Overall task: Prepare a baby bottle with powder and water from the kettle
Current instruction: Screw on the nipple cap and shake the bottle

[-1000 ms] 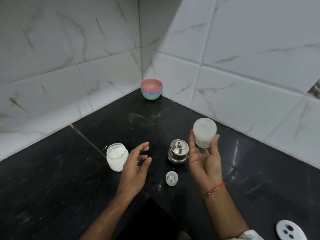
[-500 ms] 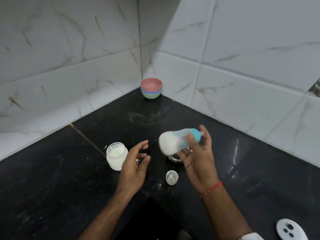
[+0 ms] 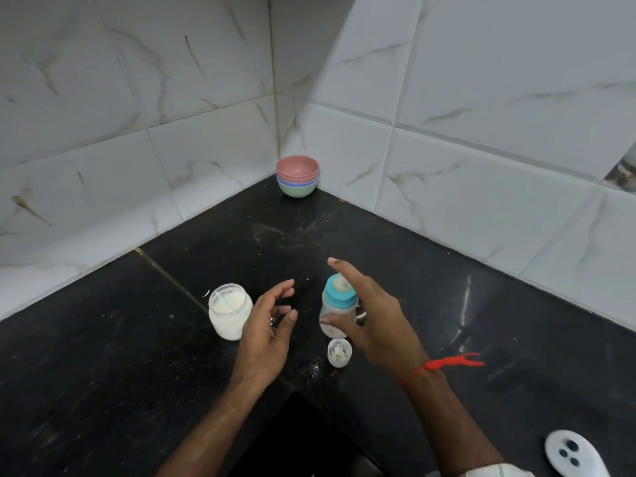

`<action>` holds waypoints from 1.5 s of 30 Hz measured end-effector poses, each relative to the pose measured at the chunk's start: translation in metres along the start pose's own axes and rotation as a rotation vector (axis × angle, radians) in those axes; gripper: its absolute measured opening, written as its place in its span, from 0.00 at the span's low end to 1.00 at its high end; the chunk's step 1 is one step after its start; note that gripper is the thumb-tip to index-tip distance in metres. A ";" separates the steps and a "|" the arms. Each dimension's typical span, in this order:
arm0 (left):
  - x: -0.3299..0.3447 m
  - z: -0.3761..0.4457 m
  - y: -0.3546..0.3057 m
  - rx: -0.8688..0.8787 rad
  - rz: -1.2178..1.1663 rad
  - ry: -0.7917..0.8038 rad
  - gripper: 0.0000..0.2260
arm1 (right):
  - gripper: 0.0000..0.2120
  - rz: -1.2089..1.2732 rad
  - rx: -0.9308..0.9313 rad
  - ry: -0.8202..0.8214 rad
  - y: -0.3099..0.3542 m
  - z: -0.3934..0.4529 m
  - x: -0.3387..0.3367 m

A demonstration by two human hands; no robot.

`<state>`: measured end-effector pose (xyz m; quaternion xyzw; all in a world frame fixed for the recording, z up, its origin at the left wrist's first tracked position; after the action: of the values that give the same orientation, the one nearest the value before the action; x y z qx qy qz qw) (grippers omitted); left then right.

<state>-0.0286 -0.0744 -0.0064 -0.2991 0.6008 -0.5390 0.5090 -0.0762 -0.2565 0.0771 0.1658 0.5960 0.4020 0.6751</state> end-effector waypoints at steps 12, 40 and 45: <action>0.000 -0.003 -0.002 0.004 -0.016 -0.011 0.23 | 0.40 1.889 0.182 -0.587 -0.062 -0.018 0.016; 0.001 -0.004 0.001 -0.004 -0.005 -0.003 0.23 | 0.46 0.077 0.065 0.013 -0.009 -0.009 0.010; -0.003 -0.003 0.001 0.011 -0.020 -0.024 0.23 | 0.32 1.017 0.188 -0.419 -0.045 -0.029 0.006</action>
<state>-0.0302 -0.0706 -0.0072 -0.3087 0.5886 -0.5437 0.5124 -0.0881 -0.2877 0.0346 0.5682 0.3273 0.5807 0.4825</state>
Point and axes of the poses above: each hand's wrist, its own z-axis towards the middle knuckle, its own x-axis out of the palm, y = z × x, the point moved 10 cm from there along z, towards the middle knuckle, and after that the axes turned 14 degrees about y, right-handed, at the moved point
